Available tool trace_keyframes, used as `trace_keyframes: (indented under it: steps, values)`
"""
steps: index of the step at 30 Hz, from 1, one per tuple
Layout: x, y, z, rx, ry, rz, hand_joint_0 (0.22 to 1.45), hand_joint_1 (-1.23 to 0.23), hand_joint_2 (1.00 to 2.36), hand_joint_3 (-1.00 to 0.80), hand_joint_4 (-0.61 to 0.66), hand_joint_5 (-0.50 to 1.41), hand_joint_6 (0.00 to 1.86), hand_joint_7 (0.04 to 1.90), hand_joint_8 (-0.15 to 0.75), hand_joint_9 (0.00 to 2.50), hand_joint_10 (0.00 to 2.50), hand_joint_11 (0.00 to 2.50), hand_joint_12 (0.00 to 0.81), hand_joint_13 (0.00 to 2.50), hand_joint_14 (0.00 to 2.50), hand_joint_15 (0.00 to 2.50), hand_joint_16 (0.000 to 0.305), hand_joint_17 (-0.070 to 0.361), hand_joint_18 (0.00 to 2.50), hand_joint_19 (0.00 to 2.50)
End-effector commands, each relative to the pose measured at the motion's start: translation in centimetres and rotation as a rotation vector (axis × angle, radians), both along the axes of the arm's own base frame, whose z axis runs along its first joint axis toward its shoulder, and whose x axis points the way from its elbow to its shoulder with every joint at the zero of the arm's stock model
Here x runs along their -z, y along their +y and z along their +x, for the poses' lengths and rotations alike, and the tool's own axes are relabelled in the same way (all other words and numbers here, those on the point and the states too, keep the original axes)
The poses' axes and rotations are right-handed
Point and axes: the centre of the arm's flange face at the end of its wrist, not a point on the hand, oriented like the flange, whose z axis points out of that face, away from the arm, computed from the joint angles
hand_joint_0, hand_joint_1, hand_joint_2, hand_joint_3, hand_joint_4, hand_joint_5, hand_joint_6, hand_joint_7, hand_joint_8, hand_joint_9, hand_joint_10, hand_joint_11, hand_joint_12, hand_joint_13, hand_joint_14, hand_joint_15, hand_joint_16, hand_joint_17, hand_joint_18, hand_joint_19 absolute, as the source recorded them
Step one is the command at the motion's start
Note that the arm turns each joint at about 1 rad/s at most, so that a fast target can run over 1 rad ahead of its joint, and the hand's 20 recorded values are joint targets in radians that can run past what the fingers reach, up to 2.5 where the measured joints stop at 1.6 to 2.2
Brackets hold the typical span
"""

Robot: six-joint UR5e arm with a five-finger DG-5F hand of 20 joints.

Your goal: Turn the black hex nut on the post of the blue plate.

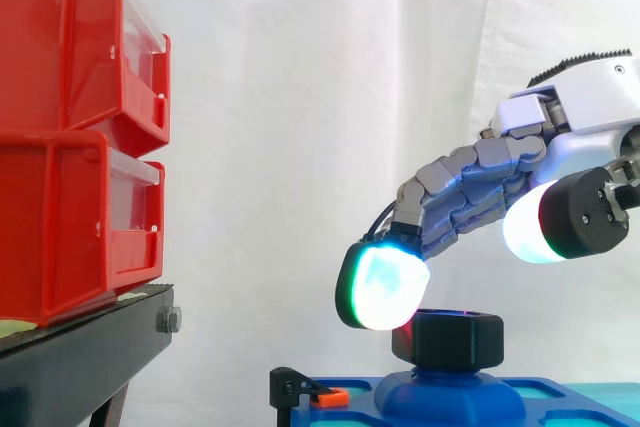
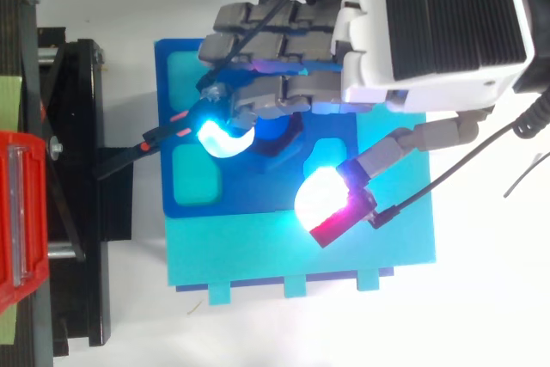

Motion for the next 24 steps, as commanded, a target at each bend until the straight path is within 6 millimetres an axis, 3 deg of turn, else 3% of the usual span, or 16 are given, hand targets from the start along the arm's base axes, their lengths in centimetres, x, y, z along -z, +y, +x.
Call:
trace_keyframes:
  steps: [1, 24]
  values:
    - [0.0, -0.7, -0.2, -0.011, 0.0, 0.004, 0.49, -0.42, 1.0, -0.5, 0.18, -0.2, 0.5, 0.76, 0.229, 0.3, 0.0, 0.0, 0.351, 0.15, 0.0, 0.0, 0.053, 0.12, 0.0, 0.04]
    - [0.1, -5.8, -2.0, -0.047, 0.014, -0.006, 0.48, -0.4, 1.0, -0.5, 0.18, -0.2, 0.5, 0.77, 0.223, 0.27, 0.0, 0.0, 0.349, 0.12, 0.0, 0.01, 0.053, 0.119, 0.0, 0.06]
